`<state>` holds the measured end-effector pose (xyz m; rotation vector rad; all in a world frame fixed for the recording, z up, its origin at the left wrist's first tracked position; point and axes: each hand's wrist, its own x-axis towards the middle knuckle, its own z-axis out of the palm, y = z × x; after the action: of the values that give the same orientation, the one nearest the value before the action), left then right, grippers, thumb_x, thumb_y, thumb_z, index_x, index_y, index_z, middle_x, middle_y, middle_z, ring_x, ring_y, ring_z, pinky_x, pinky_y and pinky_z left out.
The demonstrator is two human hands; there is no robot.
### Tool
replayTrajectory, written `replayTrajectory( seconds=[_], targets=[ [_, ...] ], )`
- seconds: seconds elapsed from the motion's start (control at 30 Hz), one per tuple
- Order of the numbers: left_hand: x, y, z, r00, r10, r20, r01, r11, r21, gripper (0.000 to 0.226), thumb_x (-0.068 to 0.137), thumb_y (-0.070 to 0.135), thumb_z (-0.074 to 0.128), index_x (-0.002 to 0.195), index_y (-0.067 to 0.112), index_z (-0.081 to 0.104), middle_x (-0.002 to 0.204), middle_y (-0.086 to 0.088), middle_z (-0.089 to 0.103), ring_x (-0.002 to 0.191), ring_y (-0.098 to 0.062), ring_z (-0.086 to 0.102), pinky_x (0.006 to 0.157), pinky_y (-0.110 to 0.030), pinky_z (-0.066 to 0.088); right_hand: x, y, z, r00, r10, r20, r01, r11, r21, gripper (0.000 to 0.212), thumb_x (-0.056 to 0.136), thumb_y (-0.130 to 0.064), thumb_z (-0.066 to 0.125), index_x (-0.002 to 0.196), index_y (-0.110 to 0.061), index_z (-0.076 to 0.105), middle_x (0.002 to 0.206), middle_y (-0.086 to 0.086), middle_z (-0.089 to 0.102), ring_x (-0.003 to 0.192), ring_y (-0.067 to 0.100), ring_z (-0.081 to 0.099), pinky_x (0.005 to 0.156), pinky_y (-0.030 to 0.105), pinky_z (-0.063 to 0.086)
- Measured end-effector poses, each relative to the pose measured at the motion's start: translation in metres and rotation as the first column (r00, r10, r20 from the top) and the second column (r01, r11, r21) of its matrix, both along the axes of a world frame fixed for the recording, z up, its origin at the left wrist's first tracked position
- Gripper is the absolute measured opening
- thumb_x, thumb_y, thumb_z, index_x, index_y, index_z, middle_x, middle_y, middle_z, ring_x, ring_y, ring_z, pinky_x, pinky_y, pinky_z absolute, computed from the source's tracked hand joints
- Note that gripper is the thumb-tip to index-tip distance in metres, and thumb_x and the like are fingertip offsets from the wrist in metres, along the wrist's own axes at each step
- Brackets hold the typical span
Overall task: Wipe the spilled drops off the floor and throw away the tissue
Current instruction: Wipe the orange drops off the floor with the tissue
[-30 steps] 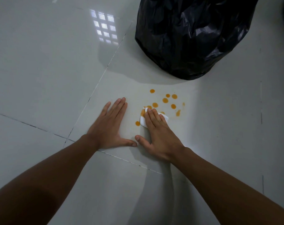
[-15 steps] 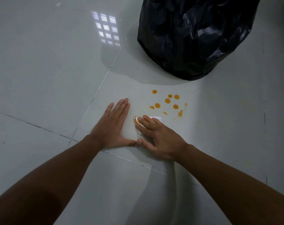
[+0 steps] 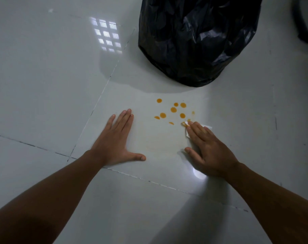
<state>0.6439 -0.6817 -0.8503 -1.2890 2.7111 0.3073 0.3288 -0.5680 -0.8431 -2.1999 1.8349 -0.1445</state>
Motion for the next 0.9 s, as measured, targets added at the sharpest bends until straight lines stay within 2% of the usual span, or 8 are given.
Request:
replayTrajectory(
  seconds=[0.1, 0.2, 0.33, 0.47, 0.73, 0.9],
  targets=[
    [0.0, 0.001, -0.001, 1.0, 0.004, -0.013, -0.004, 1.0, 0.006, 0.146, 0.057, 0.106, 0.024, 0.158, 0.003, -0.002, 0.169, -0.01, -0.01, 0.155, -0.019, -0.013, 0.127, -0.049, 0.002, 0.004, -0.01, 0.001, 0.995, -0.084, 0.049, 0.082, 0.995, 0.048, 0.076, 0.098, -0.058, 0.029, 0.157, -0.013, 0.014, 0.166, -0.001, 0.005, 0.152, 0.009, -0.003, 0.124, 0.031, 0.001],
    [-0.001, 0.0, -0.001, 1.0, 0.008, -0.023, -0.008, 1.0, 0.008, 0.146, 0.057, 0.106, 0.026, 0.158, 0.003, -0.001, 0.169, -0.01, -0.008, 0.156, -0.018, -0.012, 0.127, -0.049, 0.003, 0.009, -0.025, 0.001, 0.989, -0.129, 0.078, 0.123, 0.989, 0.083, 0.081, 0.097, -0.062, 0.029, 0.158, -0.015, 0.003, 0.166, -0.001, -0.004, 0.151, 0.009, -0.009, 0.124, 0.033, -0.002],
    [0.0, 0.0, -0.001, 1.0, 0.014, -0.026, -0.014, 1.0, 0.007, 0.147, 0.057, 0.106, 0.028, 0.158, 0.003, -0.001, 0.169, -0.009, -0.008, 0.156, -0.018, -0.012, 0.127, -0.049, 0.003, 0.009, -0.048, 0.001, 0.978, -0.19, 0.09, 0.177, 0.974, 0.141, 0.085, 0.097, -0.064, 0.03, 0.158, -0.014, -0.002, 0.166, 0.0, -0.011, 0.151, 0.011, -0.014, 0.12, 0.029, -0.008],
    [-0.001, -0.001, -0.001, 1.0, 0.018, -0.018, -0.018, 1.0, 0.003, 0.147, 0.057, 0.105, 0.03, 0.158, 0.003, 0.0, 0.169, -0.01, -0.007, 0.156, -0.018, -0.01, 0.127, -0.049, 0.004, 0.014, -0.071, 0.002, 0.957, -0.245, 0.159, 0.218, 0.962, 0.167, 0.088, 0.096, -0.066, 0.031, 0.157, -0.013, -0.004, 0.166, 0.003, -0.011, 0.151, 0.012, -0.015, 0.122, 0.032, -0.007],
    [-0.001, -0.002, 0.0, 1.0, 0.014, -0.026, -0.014, 1.0, -0.004, 0.147, 0.057, 0.105, 0.032, 0.158, 0.002, 0.004, 0.169, -0.01, -0.004, 0.156, -0.019, -0.008, 0.126, -0.05, 0.006, 0.029, -0.096, 0.002, 0.953, -0.224, 0.203, 0.195, 0.969, 0.15, 0.091, 0.094, -0.068, 0.033, 0.158, -0.012, 0.001, 0.166, 0.003, -0.008, 0.152, 0.014, -0.013, 0.124, 0.036, -0.005],
    [-0.002, -0.001, 0.001, 1.0, 0.011, -0.027, -0.011, 1.0, 0.013, 0.146, 0.059, 0.104, 0.036, 0.158, 0.003, 0.001, 0.169, -0.009, -0.007, 0.156, -0.018, -0.011, 0.126, -0.049, 0.005, 0.033, -0.115, 0.005, 0.967, -0.148, 0.21, 0.113, 0.979, 0.168, 0.09, 0.095, -0.064, 0.037, 0.158, -0.012, 0.0, 0.166, 0.002, -0.008, 0.151, 0.013, -0.013, 0.12, 0.029, -0.009]
  ],
)
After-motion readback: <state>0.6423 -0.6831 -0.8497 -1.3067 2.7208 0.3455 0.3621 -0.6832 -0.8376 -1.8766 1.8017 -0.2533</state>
